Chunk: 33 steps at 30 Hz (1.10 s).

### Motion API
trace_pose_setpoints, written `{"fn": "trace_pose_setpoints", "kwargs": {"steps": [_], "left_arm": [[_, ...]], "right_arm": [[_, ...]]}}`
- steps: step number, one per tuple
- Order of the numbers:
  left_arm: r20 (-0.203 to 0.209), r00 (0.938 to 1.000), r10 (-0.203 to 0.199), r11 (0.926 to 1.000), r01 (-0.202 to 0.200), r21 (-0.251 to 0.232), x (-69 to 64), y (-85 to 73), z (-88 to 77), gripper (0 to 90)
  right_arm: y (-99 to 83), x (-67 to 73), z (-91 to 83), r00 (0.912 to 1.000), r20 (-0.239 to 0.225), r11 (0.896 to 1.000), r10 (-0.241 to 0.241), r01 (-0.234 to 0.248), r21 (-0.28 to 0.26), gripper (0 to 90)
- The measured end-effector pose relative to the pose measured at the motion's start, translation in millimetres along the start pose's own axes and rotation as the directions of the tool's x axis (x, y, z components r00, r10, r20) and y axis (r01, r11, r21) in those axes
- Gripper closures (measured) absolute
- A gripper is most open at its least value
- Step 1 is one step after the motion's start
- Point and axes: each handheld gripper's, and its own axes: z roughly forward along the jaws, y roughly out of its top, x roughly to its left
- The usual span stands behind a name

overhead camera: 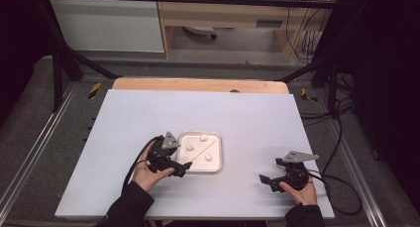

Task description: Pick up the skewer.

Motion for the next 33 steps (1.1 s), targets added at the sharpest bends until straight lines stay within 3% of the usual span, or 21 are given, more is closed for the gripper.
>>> {"fn": "trace_pose_setpoints", "kwargs": {"steps": [13, 22, 24, 31, 33], "left_arm": [[-0.005, 1.0, 0.003, 0.9993, -0.002, 0.037, -6.4, 16.6, 21.9, 10.8], [-0.002, 1.0, -0.002, 0.9975, 0.002, 0.07, -9.8, 18.4, 36.3, 33.3], [0.003, 1.0, -0.008, 0.997, 0.008, 0.077, -10.5, 18.2, 39.3, 34.9], [0.01, 0.9999, -0.005, 0.9966, 0.004, 0.082, -12.8, 16.6, 44.9, 57.3], [0.011, 0.9999, 0.001, 0.996, -0.002, 0.09, -13.8, 16.8, 46.2, 59.3]], "right_arm": [[0.0, 0.1, 0.0, 1.0, -0.002, 1.0, -0.001, 0.001, 0.0, 1.4], [-0.1, 0.0, 0.2, 1.0, -0.003, 1.0, -0.002, 0.002, 0.001, 1.4], [-0.1, 0.0, 0.2, 1.0, -0.003, 1.0, -0.002, 0.002, 0.001, 1.4], [-0.1, 0.0, 0.3, 1.0, -0.004, 1.0, -0.002, 0.002, 0.001, 1.4], [-0.2, 0.0, 0.4, 1.0, -0.003, 1.0, -0.003, 0.003, 0.002, 1.4]]}}
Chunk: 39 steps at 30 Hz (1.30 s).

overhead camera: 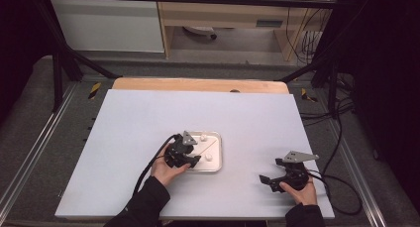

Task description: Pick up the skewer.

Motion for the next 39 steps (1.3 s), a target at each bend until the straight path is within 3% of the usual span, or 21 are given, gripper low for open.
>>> {"fn": "trace_pose_setpoints", "kwargs": {"steps": [7, 14, 29, 39], "left_arm": [[-0.01, 0.9999, 0.003, 1.0, -0.003, 0.007, -2.0, -1.2, 5.1, 74.3], [0.0, 1.0, -0.008, 0.9999, 0.008, 0.011, -1.3, -3.6, 7.6, 82.6], [-0.018, 0.9998, 0.009, 1.0, -0.009, 0.0, -2.9, -6.5, 8.6, 87.8], [-0.003, 0.9995, 0.031, 0.9995, -0.031, -0.012, -3.1, -8.4, 7.9, 88.6]], "right_arm": [[0.0, 0.0, -0.2, 1.0, -0.001, 1.0, 0.0, 0.0, -0.001, 1.4], [0.0, -0.1, -0.2, 1.0, -0.001, 1.0, -0.002, 0.002, 0.0, 1.4], [0.0, 0.0, -0.1, 1.0, -0.001, 1.0, -0.001, 0.001, 0.001, 1.4], [0.0, 0.3, -0.1, 1.0, -0.001, 1.0, 0.002, -0.002, 0.001, 1.4]]}}
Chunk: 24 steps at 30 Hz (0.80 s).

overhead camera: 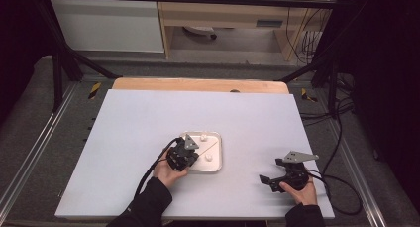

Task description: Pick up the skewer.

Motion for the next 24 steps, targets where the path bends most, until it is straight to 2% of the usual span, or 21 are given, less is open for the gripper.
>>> {"fn": "trace_pose_setpoints", "kwargs": {"steps": [5, 10, 17, 24], "left_arm": [[0.001, 1.0, -0.008, 0.9997, 0.008, -0.025, 1.1, -1.3, -0.6, 88.7], [0.004, 0.9999, -0.012, 0.9985, 0.013, -0.054, 2.0, 0.0, -8.9, 88.7], [0.027, 0.9994, -0.023, 0.9974, 0.025, -0.068, 4.5, -1.3, -18.1, 88.7], [0.041, 0.999, -0.019, 0.9972, 0.022, -0.071, 5.3, -2.7, -26.0, 88.7]], "right_arm": [[0.0, -0.3, -0.2, 1.0, 0.0, 1.0, -0.003, 0.003, -0.002, 1.4], [0.0, 0.0, 0.0, 1.0, 0.001, 1.0, -0.002, 0.002, 0.0, 1.4], [0.2, 0.6, -0.1, 1.0, 0.004, 1.0, -0.002, 0.002, -0.001, 1.5], [3.2, 3.2, -0.3, 0.9997, 0.012, 1.0, -0.023, 0.023, -0.015, 0.9]]}}
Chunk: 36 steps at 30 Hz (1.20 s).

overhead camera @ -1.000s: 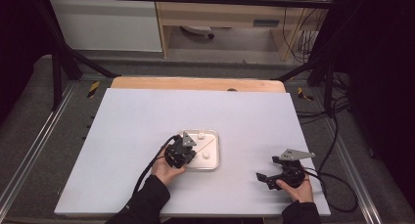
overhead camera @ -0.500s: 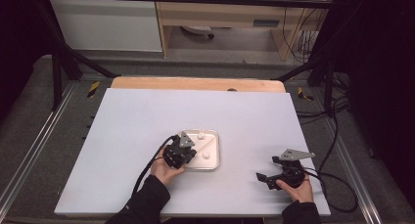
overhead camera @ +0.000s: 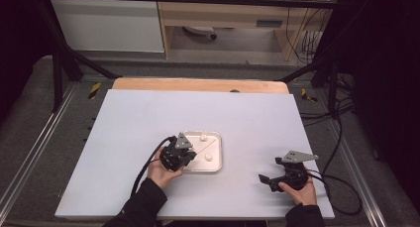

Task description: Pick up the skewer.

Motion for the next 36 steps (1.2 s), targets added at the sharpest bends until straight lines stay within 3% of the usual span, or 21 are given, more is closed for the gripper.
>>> {"fn": "trace_pose_setpoints", "kwargs": {"steps": [6, 13, 24, 36], "left_arm": [[0.018, 0.9998, 0.007, 1.0, -0.007, 0.001, -0.3, 0.4, -5.1, 88.7], [0.032, 0.9993, 0.021, 0.9998, -0.021, 0.006, -2.1, 1.2, -9.2, 88.7], [0.054, 0.9977, 0.041, 0.9989, -0.042, 0.019, -5.5, 2.9, -12.1, 88.7], [0.08, 0.9936, 0.08, 0.996, -0.083, 0.032, -15.0, 12.8, -13.5, 88.7]], "right_arm": [[4.8, 6.1, -0.2, 0.9992, -0.005, 0.999, -0.04, 0.04, -0.013, 0.6], [13.3, 17.0, 2.4, 0.996, 0.041, 0.997, -0.08, 0.08, -0.009, 0.6], [24.7, 30.4, 4.1, 0.9896, 0.048, 0.991, -0.135, 0.136, -0.012, 0.7], [32.5, 46.1, 7.9, 0.968, 0.08, 0.971, -0.238, 0.236, 0.03, 0.7]]}}
